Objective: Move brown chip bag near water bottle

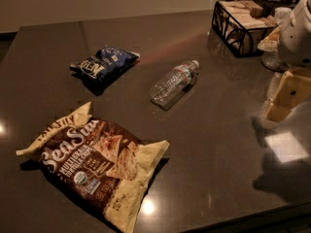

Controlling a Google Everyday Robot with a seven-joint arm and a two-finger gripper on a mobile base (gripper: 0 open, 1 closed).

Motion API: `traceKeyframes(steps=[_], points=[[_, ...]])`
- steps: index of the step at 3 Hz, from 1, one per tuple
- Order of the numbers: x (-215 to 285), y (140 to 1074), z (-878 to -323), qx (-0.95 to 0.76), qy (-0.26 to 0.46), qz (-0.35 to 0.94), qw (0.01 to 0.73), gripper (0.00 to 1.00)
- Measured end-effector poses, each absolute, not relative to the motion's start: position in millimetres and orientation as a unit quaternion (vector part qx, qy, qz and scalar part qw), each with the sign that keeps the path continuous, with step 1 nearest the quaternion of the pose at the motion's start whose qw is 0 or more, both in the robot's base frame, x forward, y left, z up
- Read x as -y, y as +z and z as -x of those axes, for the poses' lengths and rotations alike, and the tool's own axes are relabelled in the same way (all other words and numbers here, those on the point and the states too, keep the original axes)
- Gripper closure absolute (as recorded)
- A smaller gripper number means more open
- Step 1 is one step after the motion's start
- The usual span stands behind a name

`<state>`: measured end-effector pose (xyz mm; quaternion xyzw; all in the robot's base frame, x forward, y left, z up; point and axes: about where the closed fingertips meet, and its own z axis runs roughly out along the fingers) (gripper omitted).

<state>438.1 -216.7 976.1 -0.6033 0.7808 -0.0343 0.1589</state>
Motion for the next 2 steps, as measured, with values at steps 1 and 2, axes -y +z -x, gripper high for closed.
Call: traceKeyframes(steps=[1,2], points=[[216.7,976.2,-438.1,-0.781,-0.034,0.603,0.159,0.0],[215.3,978.4,-438.8,-0.781,-0.029,0.603,0.161,0.0]])
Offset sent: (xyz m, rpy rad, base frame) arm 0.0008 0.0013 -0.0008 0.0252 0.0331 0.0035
